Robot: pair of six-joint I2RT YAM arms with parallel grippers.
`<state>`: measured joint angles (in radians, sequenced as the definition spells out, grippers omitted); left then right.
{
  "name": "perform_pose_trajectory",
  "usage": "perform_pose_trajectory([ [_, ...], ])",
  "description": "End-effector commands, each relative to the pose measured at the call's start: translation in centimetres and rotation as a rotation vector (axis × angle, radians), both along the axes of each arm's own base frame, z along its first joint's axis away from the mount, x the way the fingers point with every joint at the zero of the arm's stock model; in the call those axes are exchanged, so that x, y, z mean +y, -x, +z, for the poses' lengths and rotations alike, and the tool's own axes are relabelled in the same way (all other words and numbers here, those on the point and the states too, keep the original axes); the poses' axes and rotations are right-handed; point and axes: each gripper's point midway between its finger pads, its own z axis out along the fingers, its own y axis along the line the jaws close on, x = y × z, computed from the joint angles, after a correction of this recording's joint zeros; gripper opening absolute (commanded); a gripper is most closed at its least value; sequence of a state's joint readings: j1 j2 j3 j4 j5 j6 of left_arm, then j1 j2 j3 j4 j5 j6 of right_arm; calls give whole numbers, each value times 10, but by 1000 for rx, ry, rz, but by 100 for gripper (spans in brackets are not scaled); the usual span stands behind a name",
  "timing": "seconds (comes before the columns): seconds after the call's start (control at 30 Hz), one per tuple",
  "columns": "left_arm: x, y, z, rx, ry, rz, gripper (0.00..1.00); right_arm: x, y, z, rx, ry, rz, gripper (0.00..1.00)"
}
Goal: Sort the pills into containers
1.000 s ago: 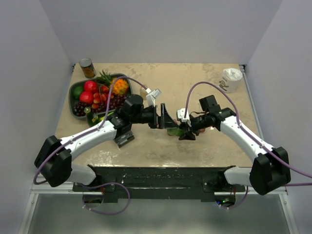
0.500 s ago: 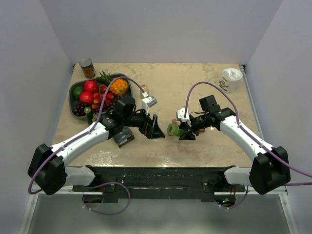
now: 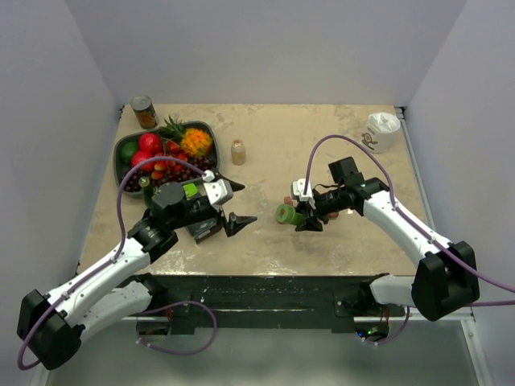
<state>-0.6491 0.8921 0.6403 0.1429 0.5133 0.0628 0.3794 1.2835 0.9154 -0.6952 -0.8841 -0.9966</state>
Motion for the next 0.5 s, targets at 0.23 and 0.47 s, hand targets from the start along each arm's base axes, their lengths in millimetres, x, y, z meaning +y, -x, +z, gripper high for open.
perform_pose_trajectory([
  [0.23,-13,18,-11,-438,-127,-277,99,8,-6,17,-47,-48,27,0],
  [0.47,-25,11,-16,-457,-181,-309,99,8,-5,17,-49,-48,30,0],
])
